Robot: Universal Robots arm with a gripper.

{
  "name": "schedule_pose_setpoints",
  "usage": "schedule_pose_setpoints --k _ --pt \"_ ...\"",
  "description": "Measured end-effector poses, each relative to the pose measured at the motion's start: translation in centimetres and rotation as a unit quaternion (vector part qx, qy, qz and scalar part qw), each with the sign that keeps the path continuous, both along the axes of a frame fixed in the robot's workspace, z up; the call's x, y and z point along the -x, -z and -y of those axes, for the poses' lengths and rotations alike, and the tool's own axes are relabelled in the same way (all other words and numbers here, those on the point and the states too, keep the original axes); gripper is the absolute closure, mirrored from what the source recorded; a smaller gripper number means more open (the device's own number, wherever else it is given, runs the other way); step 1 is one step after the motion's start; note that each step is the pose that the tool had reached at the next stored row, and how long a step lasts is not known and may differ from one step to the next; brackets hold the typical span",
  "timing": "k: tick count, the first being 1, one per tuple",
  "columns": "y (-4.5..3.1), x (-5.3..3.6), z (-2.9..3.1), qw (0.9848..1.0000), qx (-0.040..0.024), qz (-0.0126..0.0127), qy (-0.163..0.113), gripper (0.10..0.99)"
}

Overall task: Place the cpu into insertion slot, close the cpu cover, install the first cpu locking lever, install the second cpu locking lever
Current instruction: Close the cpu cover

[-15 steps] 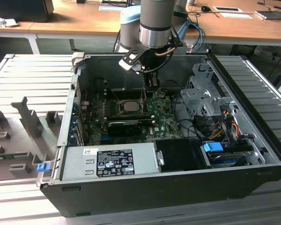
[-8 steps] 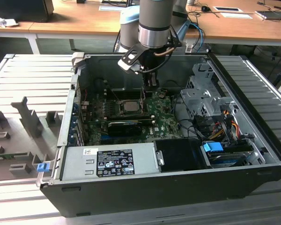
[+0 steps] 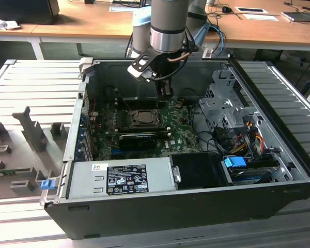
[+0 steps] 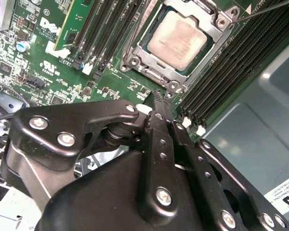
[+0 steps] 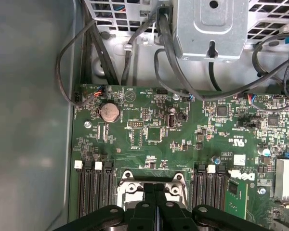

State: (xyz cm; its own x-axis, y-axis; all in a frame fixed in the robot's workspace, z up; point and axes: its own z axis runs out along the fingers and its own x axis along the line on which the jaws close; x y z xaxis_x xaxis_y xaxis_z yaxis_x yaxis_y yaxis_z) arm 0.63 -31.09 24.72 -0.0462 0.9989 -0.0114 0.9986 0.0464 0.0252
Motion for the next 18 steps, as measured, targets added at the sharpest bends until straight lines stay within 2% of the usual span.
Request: schedule_pose_setpoints --k 7,13,18 --pt "0.31 0.14 0.0 1.0 0.0 0.0014 0.0 0.98" --pt "0.82 0.31 0.11 1.0 -0.0008 0.0014 -0.002 0.98" --pt "1.15 1.35 0.16 0.9999 -0.0012 0.0014 -0.011 0.98"
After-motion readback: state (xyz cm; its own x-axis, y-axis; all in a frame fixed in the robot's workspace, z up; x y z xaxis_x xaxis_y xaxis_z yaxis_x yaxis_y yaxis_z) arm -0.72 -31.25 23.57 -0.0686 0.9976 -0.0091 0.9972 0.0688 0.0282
